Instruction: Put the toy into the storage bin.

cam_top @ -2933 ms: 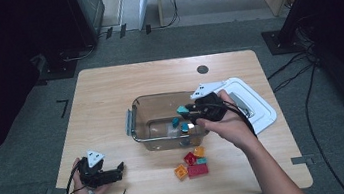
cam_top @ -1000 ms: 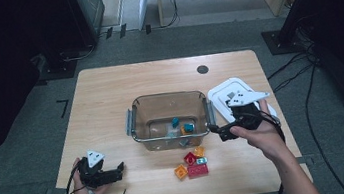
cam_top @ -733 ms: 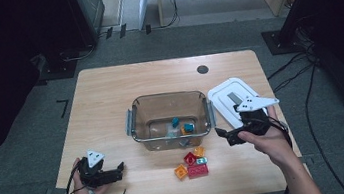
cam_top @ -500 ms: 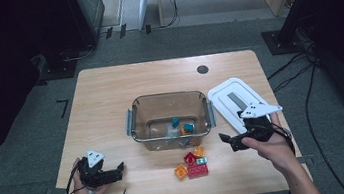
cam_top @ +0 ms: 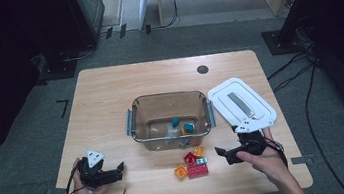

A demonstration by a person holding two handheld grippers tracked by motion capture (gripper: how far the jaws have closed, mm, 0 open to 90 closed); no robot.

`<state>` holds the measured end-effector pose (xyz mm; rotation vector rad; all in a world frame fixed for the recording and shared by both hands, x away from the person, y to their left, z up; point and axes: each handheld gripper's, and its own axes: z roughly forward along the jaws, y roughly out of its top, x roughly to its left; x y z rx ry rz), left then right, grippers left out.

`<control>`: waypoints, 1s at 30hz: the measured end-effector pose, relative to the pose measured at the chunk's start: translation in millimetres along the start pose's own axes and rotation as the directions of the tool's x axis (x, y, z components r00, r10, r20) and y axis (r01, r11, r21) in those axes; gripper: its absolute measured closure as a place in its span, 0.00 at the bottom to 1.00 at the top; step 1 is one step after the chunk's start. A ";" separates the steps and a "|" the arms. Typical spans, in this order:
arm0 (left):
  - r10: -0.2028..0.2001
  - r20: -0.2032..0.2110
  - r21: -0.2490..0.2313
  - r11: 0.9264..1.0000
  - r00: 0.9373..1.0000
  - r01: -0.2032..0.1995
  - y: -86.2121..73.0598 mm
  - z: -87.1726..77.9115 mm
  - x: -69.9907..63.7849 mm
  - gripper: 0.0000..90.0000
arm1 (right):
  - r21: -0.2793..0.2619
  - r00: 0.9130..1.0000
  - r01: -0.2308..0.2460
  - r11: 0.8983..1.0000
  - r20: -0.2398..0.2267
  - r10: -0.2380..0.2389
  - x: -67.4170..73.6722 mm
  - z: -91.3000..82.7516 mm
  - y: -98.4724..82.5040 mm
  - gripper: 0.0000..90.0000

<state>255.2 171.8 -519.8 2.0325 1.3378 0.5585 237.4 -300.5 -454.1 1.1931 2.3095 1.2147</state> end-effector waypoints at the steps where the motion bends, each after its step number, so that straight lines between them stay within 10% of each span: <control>1: 0.000 0.000 0.000 1.000 1.000 0.000 0.0 0.0 0.0 0.00 | 0.003 1.000 0.000 1.000 -0.004 0.000 1.1 2.4 -1.7 0.03; 13: 0.000 0.000 0.000 1.000 1.000 0.000 0.0 0.0 0.0 0.00 | 0.033 0.999 0.028 0.999 -0.021 -0.027 20.3 25.3 -14.0 0.20; 24: 0.000 0.000 0.000 1.000 1.000 0.000 0.0 0.0 0.0 0.00 | 0.041 0.995 0.079 0.996 -0.069 -0.076 36.5 41.6 -20.4 0.66; 30: 0.000 0.000 0.000 1.000 1.000 0.000 0.0 0.0 0.0 0.00 | 0.065 0.987 0.121 0.990 -0.118 -0.113 38.4 48.9 -26.2 0.75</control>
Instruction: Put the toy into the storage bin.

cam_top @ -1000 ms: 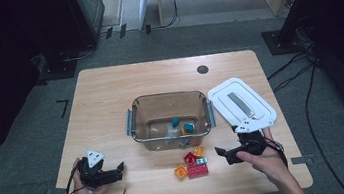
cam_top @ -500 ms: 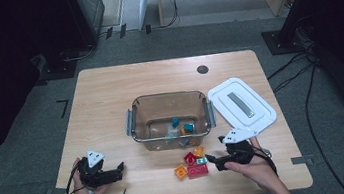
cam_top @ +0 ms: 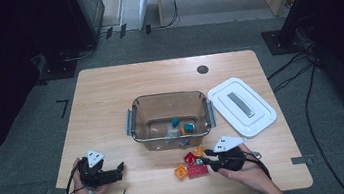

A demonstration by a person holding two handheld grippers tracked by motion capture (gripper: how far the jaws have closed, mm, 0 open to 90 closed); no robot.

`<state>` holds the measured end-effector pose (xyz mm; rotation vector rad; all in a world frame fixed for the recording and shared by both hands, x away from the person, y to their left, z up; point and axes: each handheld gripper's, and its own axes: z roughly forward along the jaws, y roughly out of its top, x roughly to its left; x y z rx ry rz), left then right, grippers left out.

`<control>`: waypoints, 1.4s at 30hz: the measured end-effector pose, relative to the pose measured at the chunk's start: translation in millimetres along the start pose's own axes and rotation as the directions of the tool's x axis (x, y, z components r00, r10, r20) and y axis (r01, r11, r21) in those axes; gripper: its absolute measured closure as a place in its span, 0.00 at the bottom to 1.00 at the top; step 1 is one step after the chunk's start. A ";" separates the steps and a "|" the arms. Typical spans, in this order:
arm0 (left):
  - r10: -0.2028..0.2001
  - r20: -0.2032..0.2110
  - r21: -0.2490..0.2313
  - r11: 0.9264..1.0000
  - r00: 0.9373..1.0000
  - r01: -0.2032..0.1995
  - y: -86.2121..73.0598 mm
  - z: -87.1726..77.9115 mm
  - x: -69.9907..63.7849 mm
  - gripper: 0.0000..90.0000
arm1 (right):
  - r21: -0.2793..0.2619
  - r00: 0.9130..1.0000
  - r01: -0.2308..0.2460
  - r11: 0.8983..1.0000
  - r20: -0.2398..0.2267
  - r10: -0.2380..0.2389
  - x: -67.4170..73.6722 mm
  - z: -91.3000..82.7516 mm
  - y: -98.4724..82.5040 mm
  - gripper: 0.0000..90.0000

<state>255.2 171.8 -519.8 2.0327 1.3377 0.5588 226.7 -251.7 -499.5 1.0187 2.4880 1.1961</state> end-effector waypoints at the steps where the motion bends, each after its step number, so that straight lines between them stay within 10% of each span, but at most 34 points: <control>1: 0.000 0.000 0.000 1.000 1.000 0.000 0.0 0.0 0.0 0.00 | 0.001 1.000 0.000 1.000 -0.006 0.000 -0.5 0.8 -0.6 0.76; 15: 0.000 0.000 0.000 1.000 1.000 0.000 0.0 0.0 0.0 0.00 | 0.061 0.991 0.011 0.998 -0.131 -0.003 5.5 0.9 -7.9 0.78; 42: 0.000 0.000 0.000 1.000 1.000 0.000 0.0 0.0 0.0 0.00 | 0.075 0.990 0.054 0.996 -0.131 -0.044 2.7 0.6 -11.6 0.99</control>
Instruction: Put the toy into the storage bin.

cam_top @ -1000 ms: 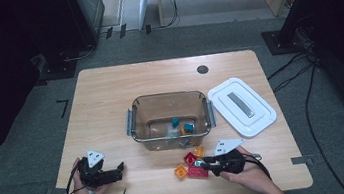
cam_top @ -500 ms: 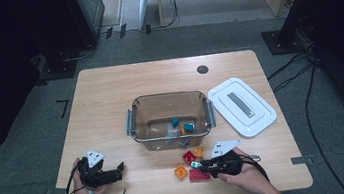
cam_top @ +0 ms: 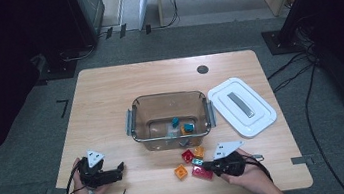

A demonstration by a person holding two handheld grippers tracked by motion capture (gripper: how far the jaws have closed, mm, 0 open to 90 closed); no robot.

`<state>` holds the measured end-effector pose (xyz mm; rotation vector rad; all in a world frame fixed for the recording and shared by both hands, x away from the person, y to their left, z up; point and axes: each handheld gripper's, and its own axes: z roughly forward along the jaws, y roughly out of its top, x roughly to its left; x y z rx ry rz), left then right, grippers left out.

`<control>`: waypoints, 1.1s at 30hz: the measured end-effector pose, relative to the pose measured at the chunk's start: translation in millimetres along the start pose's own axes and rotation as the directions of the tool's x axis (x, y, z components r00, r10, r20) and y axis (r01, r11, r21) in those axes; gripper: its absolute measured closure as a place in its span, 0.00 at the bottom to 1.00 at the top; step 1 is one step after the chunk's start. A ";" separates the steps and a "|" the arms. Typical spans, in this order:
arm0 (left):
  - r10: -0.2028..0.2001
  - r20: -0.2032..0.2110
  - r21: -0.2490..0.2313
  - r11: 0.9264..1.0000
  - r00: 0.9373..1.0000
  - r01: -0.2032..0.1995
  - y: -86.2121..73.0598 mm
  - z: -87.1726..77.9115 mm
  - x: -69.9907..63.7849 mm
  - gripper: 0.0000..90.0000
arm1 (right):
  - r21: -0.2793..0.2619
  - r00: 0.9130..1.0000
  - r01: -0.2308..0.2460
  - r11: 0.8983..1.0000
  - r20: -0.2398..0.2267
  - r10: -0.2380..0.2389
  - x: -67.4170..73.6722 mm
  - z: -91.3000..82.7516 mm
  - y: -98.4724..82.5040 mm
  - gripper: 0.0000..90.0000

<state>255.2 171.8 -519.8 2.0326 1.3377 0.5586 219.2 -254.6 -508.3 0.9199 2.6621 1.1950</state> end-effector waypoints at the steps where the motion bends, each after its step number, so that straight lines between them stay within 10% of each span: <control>1: 0.000 0.000 0.000 1.000 1.000 0.000 0.0 0.0 0.0 0.00 | 0.000 1.000 0.006 1.000 -0.003 -0.006 -0.5 -1.2 -1.0 0.99; 33: 0.000 0.000 0.000 1.000 1.000 0.000 0.0 0.0 0.0 0.00 | -0.107 0.985 -0.073 0.992 0.145 0.089 -37.5 -82.4 3.1 1.00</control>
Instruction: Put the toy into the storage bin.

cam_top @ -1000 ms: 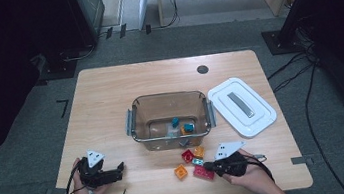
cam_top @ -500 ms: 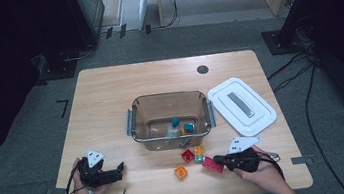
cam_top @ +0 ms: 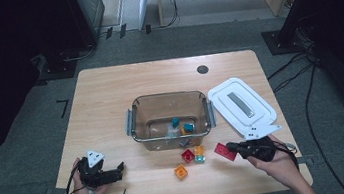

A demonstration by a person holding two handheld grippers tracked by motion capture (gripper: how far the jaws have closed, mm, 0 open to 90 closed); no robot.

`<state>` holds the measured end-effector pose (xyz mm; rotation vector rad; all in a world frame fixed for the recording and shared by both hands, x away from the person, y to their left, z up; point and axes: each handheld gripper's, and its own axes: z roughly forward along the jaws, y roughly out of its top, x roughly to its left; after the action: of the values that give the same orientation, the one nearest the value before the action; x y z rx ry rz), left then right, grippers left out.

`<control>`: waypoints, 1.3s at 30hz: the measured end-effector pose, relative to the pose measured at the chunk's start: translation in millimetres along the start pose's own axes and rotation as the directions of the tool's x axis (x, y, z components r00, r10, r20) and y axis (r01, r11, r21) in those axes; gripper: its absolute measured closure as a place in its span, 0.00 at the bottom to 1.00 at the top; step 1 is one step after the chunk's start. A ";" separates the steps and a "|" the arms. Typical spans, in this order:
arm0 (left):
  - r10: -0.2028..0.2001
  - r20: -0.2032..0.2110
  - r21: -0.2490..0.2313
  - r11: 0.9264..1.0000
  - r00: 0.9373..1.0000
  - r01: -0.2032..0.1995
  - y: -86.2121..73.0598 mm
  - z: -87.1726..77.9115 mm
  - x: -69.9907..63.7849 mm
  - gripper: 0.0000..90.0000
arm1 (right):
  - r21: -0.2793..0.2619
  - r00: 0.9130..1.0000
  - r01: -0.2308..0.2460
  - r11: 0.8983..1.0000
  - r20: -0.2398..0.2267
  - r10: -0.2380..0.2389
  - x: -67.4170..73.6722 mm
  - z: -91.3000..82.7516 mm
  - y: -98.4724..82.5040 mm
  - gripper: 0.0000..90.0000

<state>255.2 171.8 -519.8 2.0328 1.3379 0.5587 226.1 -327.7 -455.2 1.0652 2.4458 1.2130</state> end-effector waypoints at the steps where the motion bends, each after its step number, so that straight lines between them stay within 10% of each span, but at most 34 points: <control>1: 0.000 0.000 0.000 1.000 1.000 0.000 0.0 0.0 0.0 0.00 | -0.003 1.000 -0.002 1.000 0.008 0.002 -1.9 -2.4 1.8 1.00; 24: 0.000 -0.001 0.000 1.000 1.000 0.000 0.1 0.0 0.1 0.00 | -0.059 0.995 -0.015 0.998 0.096 0.020 -23.4 -46.7 81.0 1.00; 39: -0.001 0.000 -0.001 1.000 1.000 0.001 0.1 0.1 0.0 0.00 | -0.046 0.999 0.019 0.999 0.052 -0.016 -7.3 -6.4 132.4 1.00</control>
<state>255.3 171.8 -519.8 2.0312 1.3385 0.5593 296.3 -283.7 -351.4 1.0472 2.3714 1.2157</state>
